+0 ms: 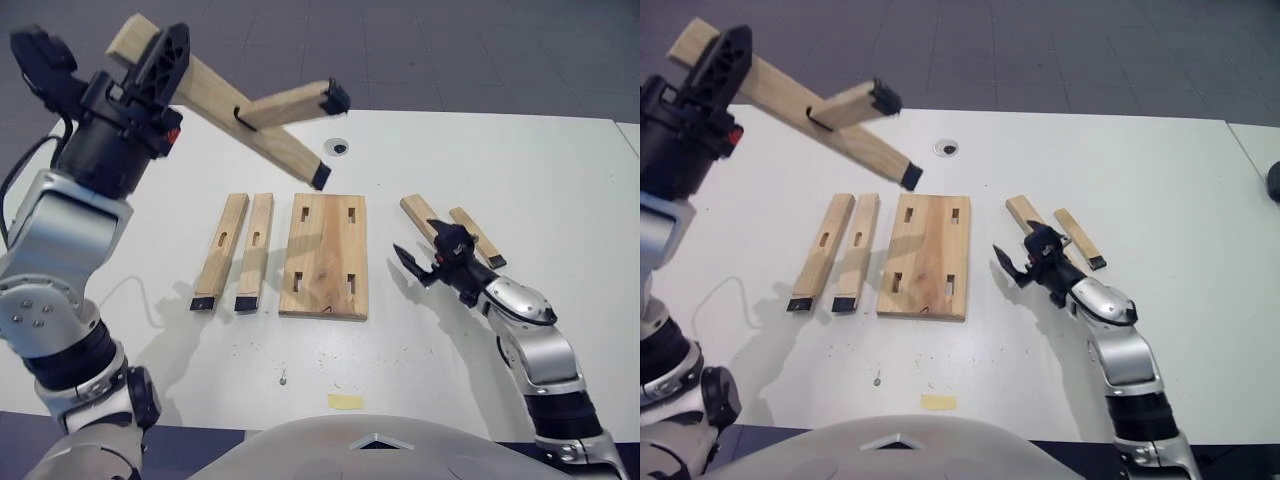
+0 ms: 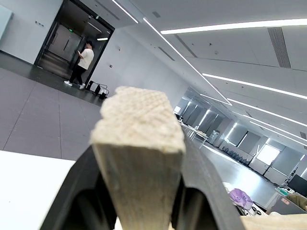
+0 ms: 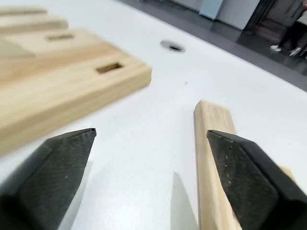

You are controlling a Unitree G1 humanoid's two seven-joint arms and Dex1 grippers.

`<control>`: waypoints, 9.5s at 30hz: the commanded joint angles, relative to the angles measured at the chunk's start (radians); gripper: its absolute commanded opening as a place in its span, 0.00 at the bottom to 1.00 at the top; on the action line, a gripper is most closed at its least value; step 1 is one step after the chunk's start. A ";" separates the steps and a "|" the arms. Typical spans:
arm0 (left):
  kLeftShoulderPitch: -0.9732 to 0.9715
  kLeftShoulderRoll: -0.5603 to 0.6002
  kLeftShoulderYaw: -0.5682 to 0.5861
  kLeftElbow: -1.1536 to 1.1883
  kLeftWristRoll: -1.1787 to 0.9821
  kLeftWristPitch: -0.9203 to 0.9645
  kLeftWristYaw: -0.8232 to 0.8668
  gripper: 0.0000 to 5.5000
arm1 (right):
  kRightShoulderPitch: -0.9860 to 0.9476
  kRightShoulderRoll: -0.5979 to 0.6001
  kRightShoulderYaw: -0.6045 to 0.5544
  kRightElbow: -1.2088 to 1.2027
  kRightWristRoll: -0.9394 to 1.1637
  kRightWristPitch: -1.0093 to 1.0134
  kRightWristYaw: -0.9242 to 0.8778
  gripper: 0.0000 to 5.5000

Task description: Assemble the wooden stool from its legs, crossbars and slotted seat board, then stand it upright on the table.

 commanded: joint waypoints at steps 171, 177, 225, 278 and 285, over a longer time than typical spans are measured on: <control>0.233 0.319 -0.354 0.854 1.232 -0.287 -0.845 0.98 | -0.116 0.163 0.122 0.108 -0.040 -0.073 0.029 0.98; 0.224 0.335 -0.344 0.979 1.291 -0.328 -0.858 0.98 | -0.126 0.170 0.124 0.116 -0.043 -0.080 0.024 0.98; 0.175 0.282 -0.386 0.833 1.290 -0.107 -1.081 0.77 | -0.119 0.185 0.149 0.118 -0.066 -0.102 -0.001 0.98; -0.234 0.056 -0.618 0.117 1.517 -0.193 -0.782 0.37 | -0.763 0.434 -0.374 0.210 1.227 0.371 -0.376 0.92; -0.229 0.022 -0.609 0.090 1.474 -0.140 -0.789 0.37 | -0.758 0.429 -0.387 0.225 1.255 0.384 -0.291 0.73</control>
